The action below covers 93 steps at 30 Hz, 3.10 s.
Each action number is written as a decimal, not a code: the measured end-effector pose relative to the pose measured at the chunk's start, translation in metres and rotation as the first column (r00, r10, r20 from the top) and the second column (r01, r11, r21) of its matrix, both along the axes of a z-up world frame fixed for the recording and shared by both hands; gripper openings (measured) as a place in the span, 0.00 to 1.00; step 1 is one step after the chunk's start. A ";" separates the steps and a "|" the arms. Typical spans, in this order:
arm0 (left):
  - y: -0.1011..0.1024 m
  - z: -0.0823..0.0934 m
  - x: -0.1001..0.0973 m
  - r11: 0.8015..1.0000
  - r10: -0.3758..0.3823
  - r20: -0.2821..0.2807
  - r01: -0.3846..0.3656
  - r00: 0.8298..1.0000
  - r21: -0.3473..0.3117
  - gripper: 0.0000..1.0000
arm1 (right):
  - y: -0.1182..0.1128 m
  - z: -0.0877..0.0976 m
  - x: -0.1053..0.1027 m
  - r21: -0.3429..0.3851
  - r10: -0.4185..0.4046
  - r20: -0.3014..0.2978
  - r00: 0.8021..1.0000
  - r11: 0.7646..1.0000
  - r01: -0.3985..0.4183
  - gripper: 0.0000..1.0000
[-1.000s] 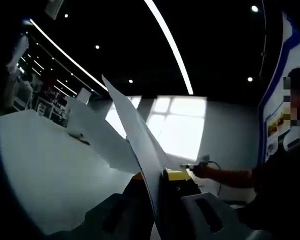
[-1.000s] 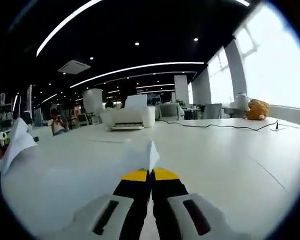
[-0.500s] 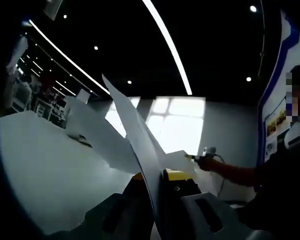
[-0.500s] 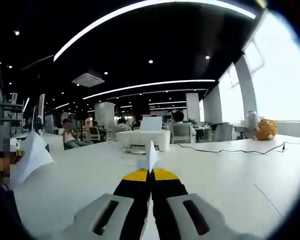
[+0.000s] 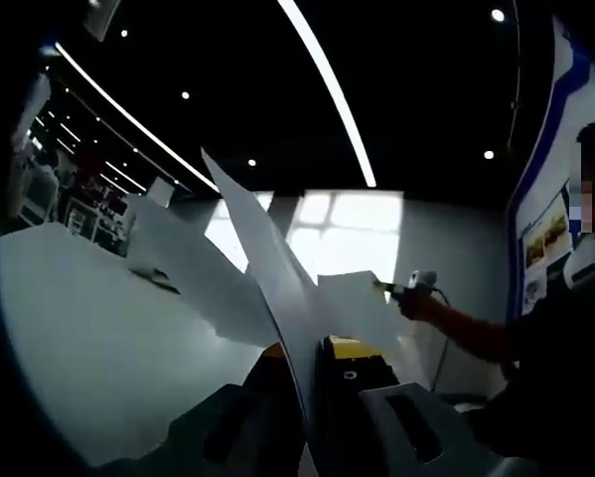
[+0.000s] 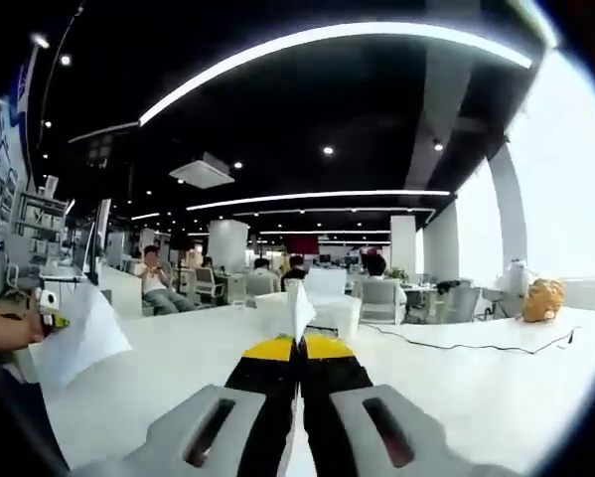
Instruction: Organize the stack of printing papers by aligning and flattening the scattered papers on the table
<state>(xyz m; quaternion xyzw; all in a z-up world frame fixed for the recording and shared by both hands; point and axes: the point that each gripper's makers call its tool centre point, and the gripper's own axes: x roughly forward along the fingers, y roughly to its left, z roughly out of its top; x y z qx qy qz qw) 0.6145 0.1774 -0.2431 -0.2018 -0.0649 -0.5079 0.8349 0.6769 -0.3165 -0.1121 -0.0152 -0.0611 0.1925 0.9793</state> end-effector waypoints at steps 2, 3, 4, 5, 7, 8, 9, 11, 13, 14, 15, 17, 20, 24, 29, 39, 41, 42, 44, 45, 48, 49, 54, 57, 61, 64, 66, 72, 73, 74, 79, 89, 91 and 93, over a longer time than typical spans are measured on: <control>0.000 0.000 0.000 1.000 -0.001 0.001 0.001 1.000 0.000 0.08 | 0.008 0.012 -0.005 -0.011 0.015 0.019 1.000 1.000 -0.015 0.00; 0.000 0.000 0.000 1.000 -0.001 0.001 0.001 1.000 -0.001 0.08 | 0.011 0.018 -0.007 -0.017 0.019 0.029 0.999 1.000 -0.019 0.00; 0.000 0.001 -0.001 1.000 -0.002 0.002 0.002 1.000 -0.003 0.08 | 0.013 0.024 -0.009 -0.024 0.024 0.040 0.999 0.999 -0.023 0.00; 0.000 0.001 -0.001 1.000 -0.003 0.003 0.003 1.000 -0.004 0.08 | 0.015 0.030 -0.011 -0.030 0.029 0.050 0.998 0.999 -0.028 0.00; 0.000 0.001 -0.001 1.000 -0.002 0.004 0.002 1.000 -0.005 0.08 | 0.020 0.043 -0.016 -0.039 0.041 0.072 0.997 0.998 -0.039 0.00; 0.000 0.001 -0.001 1.000 -0.002 0.005 0.002 1.000 -0.005 0.08 | 0.022 0.047 -0.017 -0.044 0.045 0.081 0.996 0.998 -0.041 0.00; 0.000 0.002 -0.001 1.000 -0.002 0.006 0.002 1.000 -0.004 0.08 | 0.026 0.053 -0.020 -0.051 0.050 0.092 0.994 0.998 -0.046 0.00; 0.000 0.002 -0.001 1.000 -0.002 0.007 0.002 1.000 -0.004 0.08 | 0.032 0.064 -0.025 -0.063 0.064 0.111 0.992 0.996 -0.058 0.00; 0.000 0.002 -0.001 1.000 -0.001 0.006 0.001 1.000 -0.003 0.08 | 0.038 0.073 -0.030 -0.074 0.075 0.129 0.989 0.995 -0.066 0.00; 0.000 0.002 -0.001 1.000 0.000 0.006 0.000 1.000 -0.003 0.08 | 0.042 0.080 -0.033 -0.079 0.081 0.143 0.986 0.994 -0.070 0.00; 0.000 0.002 -0.001 1.000 0.000 0.006 0.000 1.000 -0.003 0.08 | 0.044 0.083 -0.034 -0.082 0.085 0.150 0.985 0.994 -0.073 0.00; 0.001 0.002 -0.001 1.000 0.002 0.007 -0.002 1.000 -0.006 0.08 | 0.051 0.091 -0.039 -0.089 0.095 0.168 0.981 0.993 -0.081 0.00; 0.001 0.002 -0.001 1.000 0.003 0.007 -0.003 1.000 -0.007 0.08 | 0.062 0.099 -0.045 -0.107 0.118 0.187 0.975 0.989 -0.099 0.00; 0.001 0.002 -0.001 1.000 0.005 0.007 -0.005 1.000 -0.006 0.08 | 0.073 0.104 -0.052 -0.120 0.146 0.203 0.968 0.985 -0.123 0.00; 0.001 0.002 0.000 1.000 0.008 0.007 -0.008 1.000 -0.005 0.08 | 0.091 0.112 -0.062 -0.141 0.188 0.223 0.957 0.977 -0.159 0.00; 0.003 0.001 0.000 1.000 0.010 0.008 -0.009 1.000 -0.003 0.08 | 0.129 0.123 -0.077 -0.177 0.259 0.254 0.932 0.960 -0.218 0.00; 0.003 0.001 0.001 1.000 0.010 0.009 -0.010 1.000 -0.003 0.08 | 0.137 0.122 -0.079 -0.170 0.275 0.249 0.929 0.956 -0.238 0.00; 0.003 0.001 0.001 1.000 0.010 0.010 -0.010 1.000 -0.003 0.08 | 0.140 0.122 -0.080 -0.169 0.280 0.249 0.927 0.955 -0.243 0.00; 0.003 0.001 0.001 1.000 0.012 0.009 -0.012 1.000 -0.001 0.08 | 0.150 0.122 -0.083 -0.177 0.296 0.250 0.922 0.950 -0.258 0.00; 0.003 0.001 0.001 1.000 0.013 0.009 -0.013 1.000 0.002 0.08 | 0.153 0.122 -0.084 -0.178 0.303 0.248 0.920 0.948 -0.264 0.00; 0.003 0.000 0.001 1.000 0.013 0.010 -0.014 1.000 0.006 0.08 | 0.164 0.123 -0.088 -0.175 0.327 0.244 0.913 0.941 -0.290 0.00; 0.003 0.000 0.001 1.000 0.013 0.010 -0.013 1.000 0.007 0.08 | 0.171 0.124 -0.091 -0.181 0.340 0.246 0.908 0.936 -0.301 0.00; 0.003 0.000 0.001 1.000 0.013 0.009 -0.013 1.000 0.008 0.08 | 0.191 0.127 -0.099 -0.219 0.377 0.258 0.890 0.920 -0.326 0.00; 0.003 0.000 0.001 1.000 0.013 0.010 -0.013 1.000 0.010 0.08 | 0.201 0.128 -0.103 -0.224 0.396 0.259 0.881 0.912 -0.344 0.00; 0.004 0.000 0.002 1.000 0.017 0.015 -0.018 1.000 0.014 0.08 | 0.215 0.129 -0.110 -0.233 0.425 0.258 0.868 0.899 -0.371 0.00; 0.004 -0.001 0.002 1.000 0.022 0.019 -0.023 1.000 0.018 0.08 | 0.228 0.131 -0.119 -0.240 0.454 0.259 0.852 0.885 -0.399 0.00; 0.004 -0.001 0.002 1.000 0.024 0.020 -0.024 1.000 0.020 0.08 | 0.235 0.132 -0.125 -0.253 0.470 0.266 0.842 0.877 -0.409 0.00; 0.003 0.000 0.001 1.000 0.019 0.019 -0.020 1.000 0.017 0.08 | 0.255 0.138 -0.143 -0.256 0.513 0.288 0.809 0.855 -0.451 0.00; 0.002 0.000 0.001 1.000 0.020 0.020 -0.020 1.000 0.017 0.08 | 0.258 0.139 -0.145 -0.257 0.516 0.291 0.806 0.853 -0.453 0.00; 0.002 0.000 0.001 1.000 0.020 0.021 -0.021 1.000 0.017 0.08 | 0.260 0.139 -0.146 -0.259 0.518 0.294 0.803 0.852 -0.455 0.00; 0.001 0.000 0.001 0.999 0.023 0.026 -0.024 0.999 0.022 0.07 | 0.266 0.139 -0.148 -0.255 0.528 0.292 0.797 0.847 -0.467 0.00; 0.003 0.001 0.002 0.999 0.028 0.032 -0.029 0.999 0.018 0.07 | 0.282 0.142 -0.163 -0.244 0.563 0.299 0.771 0.826 -0.508 0.00; 0.003 0.001 0.002 0.999 0.028 0.034 -0.029 0.999 0.017 0.07 | 0.284 0.142 -0.166 -0.244 0.572 0.301 0.763 0.820 -0.518 0.00; 0.003 0.001 0.002 0.999 0.028 0.035 -0.029 0.999 0.016 0.07 | 0.285 0.142 -0.167 -0.243 0.573 0.301 0.762 0.819 -0.520 0.00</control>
